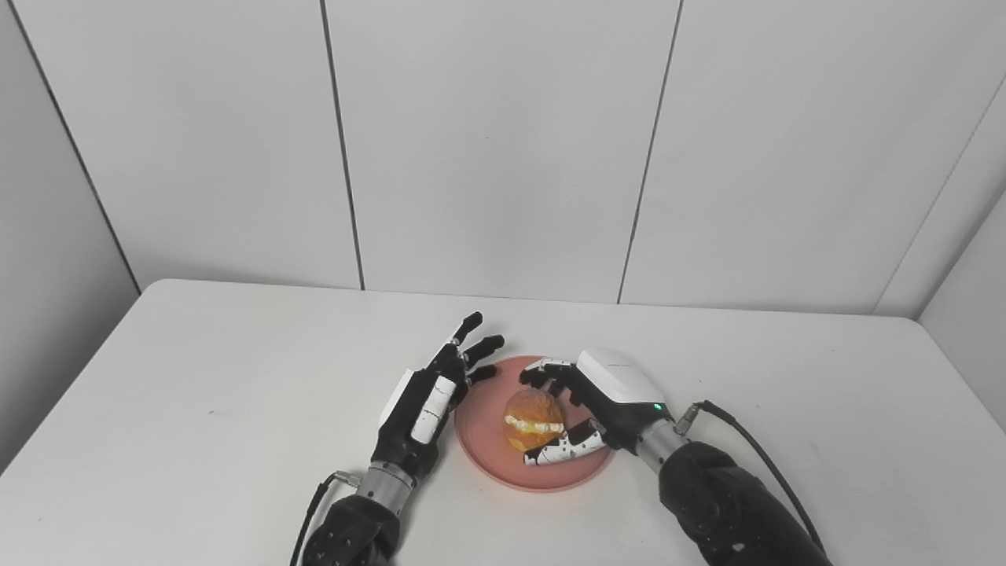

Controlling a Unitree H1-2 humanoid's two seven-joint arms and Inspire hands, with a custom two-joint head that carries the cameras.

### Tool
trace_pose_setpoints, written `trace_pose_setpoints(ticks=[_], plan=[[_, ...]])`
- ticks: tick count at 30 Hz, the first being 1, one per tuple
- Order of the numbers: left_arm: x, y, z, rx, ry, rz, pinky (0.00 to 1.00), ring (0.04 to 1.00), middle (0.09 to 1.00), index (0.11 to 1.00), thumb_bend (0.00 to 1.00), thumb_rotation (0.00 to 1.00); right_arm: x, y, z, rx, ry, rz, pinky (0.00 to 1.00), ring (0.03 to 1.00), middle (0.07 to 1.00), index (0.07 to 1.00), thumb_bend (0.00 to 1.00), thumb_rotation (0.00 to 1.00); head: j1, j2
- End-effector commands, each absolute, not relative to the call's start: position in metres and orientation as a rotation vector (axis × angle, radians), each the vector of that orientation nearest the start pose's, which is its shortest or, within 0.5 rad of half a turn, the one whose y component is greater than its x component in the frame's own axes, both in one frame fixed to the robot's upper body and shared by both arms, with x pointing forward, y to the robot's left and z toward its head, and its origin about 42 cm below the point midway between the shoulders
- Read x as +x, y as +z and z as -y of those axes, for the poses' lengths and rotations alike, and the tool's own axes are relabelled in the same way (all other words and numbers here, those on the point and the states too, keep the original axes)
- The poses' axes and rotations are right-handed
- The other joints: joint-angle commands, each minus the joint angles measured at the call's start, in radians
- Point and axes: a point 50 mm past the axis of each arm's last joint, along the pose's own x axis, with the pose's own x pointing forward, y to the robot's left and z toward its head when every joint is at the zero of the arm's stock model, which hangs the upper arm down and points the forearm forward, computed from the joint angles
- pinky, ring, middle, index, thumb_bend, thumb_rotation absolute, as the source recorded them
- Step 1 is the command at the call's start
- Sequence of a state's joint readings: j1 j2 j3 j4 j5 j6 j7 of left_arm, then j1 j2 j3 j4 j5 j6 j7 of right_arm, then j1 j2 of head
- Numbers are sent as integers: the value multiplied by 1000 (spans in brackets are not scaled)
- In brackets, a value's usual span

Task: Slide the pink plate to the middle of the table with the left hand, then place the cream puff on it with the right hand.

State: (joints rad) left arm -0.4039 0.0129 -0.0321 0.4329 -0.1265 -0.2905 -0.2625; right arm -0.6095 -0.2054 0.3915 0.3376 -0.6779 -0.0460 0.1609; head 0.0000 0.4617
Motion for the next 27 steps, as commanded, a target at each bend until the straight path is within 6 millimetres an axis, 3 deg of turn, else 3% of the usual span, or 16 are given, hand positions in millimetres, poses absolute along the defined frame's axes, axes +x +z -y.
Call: trace_pose_setpoints(ticks=[1, 9, 17, 23, 27], plan=[[373, 83, -158, -112, -358, 111, 849, 922, 854, 923, 993, 898, 451, 225, 137, -1066, 441, 391, 558, 681, 724, 722, 1000, 341, -1, 2], [372, 84, -158, -111, -355, 115, 843, 921, 850, 923, 983, 905, 445, 228, 143, -1002, 412, 432, 546, 656, 708, 712, 998, 375, -2, 4], [373, 83, -159, -113, -346, 118, 831, 913, 849, 924, 995, 907, 432, 228, 160, -862, 339, 478, 583, 673, 724, 715, 948, 507, -4, 1], [373, 83, -160, -116, -331, 134, 854, 922, 846, 916, 993, 901, 424, 219, 177, -602, 278, 506, 551, 655, 715, 719, 867, 647, -1, 1], [373, 83, -162, -76, -271, 190, 885, 915, 875, 888, 969, 892, 420, 197, 191, -385, 230, 492, 632, 704, 757, 769, 810, 771, 1, 2]])
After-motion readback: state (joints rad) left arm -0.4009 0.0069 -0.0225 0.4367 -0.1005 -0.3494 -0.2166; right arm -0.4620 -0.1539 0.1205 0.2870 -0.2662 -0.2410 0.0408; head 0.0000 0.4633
